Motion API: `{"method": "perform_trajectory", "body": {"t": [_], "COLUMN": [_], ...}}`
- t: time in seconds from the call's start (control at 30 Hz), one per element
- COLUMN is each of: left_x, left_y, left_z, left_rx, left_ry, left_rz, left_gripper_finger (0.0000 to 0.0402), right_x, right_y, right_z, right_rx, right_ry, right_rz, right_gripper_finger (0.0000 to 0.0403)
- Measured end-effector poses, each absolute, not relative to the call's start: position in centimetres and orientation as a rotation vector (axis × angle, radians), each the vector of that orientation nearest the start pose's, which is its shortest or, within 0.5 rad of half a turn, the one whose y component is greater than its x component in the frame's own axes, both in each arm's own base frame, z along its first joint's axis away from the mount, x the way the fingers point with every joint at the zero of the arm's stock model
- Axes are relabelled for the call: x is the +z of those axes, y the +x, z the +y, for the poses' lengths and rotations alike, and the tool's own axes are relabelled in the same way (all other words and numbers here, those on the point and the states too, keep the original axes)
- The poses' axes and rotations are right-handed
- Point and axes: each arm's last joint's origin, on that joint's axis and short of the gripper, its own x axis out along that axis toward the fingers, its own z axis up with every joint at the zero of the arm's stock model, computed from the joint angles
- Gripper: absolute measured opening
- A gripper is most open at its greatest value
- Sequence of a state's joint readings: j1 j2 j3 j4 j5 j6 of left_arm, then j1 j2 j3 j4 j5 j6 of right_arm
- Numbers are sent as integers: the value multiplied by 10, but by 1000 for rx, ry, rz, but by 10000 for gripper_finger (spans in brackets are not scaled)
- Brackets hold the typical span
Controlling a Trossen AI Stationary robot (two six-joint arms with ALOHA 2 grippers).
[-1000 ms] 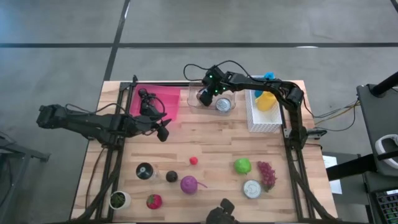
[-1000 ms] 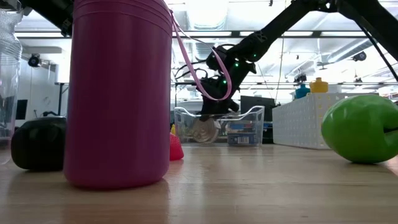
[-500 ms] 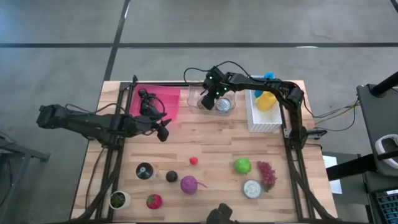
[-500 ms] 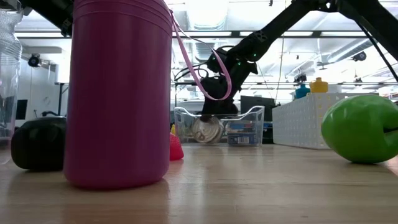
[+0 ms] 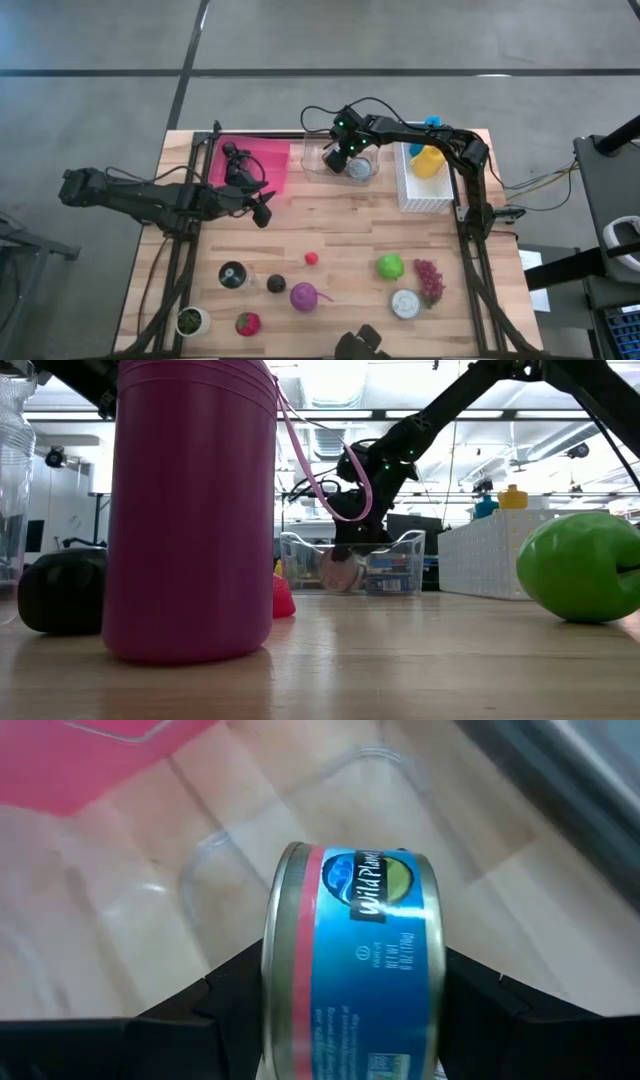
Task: Pick & Place Food Item
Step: Put the blue red tuna can into the transparent bin
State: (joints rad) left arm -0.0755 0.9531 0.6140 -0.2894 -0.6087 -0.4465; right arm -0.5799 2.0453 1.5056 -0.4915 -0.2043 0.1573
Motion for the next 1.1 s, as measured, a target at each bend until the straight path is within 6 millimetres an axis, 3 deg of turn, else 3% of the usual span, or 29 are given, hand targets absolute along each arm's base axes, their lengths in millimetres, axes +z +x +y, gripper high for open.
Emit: {"method": "perform_trajectory", "body": {"t": [1.1], "left_x": [240], "left_y": [193], "left_z": [2], "left_rx": [635], "left_ry": [-210], "left_rz": [470], "left_gripper_finger": [172], "right_x": [180], "right_y": [362], "right_z": [-230], "right_rx": [-385], "right_ry": [504], "right_rz": [969], "right_gripper_finger": [219]}}
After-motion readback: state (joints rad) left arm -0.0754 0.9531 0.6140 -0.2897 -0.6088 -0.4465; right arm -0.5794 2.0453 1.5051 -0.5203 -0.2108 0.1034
